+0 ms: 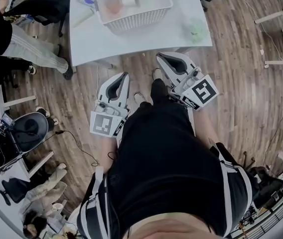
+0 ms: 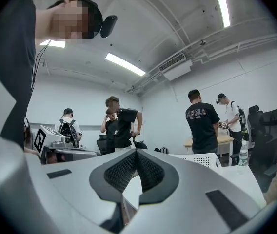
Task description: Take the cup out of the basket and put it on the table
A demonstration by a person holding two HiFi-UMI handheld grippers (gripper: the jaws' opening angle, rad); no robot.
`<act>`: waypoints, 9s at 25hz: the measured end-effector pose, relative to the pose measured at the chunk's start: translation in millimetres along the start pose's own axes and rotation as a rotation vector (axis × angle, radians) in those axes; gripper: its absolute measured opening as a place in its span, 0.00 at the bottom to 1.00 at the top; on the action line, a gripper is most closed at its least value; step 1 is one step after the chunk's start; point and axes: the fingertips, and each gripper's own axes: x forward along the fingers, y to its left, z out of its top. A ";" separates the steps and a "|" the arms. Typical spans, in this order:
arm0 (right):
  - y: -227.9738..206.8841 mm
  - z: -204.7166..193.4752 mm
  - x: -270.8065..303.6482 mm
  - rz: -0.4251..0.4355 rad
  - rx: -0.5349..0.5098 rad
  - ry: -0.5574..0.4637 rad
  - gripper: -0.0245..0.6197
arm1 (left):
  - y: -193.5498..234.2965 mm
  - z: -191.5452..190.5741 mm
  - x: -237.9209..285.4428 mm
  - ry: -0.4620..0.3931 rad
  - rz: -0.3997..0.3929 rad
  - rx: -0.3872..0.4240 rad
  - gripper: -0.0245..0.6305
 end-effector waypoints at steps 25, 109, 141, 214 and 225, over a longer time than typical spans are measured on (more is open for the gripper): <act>-162.1 -2.5 39.7 0.088 0.025 0.010 0.07 | 44.7 13.4 162.9 0.029 0.097 0.008 0.07; -224.1 -67.2 307.1 0.297 -0.291 0.375 0.07 | 229.7 26.7 185.2 0.053 0.102 0.000 0.07; -225.7 -196.5 361.9 0.540 -0.379 0.609 0.33 | 245.1 18.6 163.5 0.086 0.127 -0.014 0.07; -217.2 -193.2 351.9 0.616 -0.566 0.738 0.09 | 234.9 17.8 164.9 0.036 0.116 -0.031 0.07; -220.8 -120.5 308.7 0.520 -0.556 0.650 0.09 | 202.0 18.0 183.8 0.025 0.070 -0.005 0.07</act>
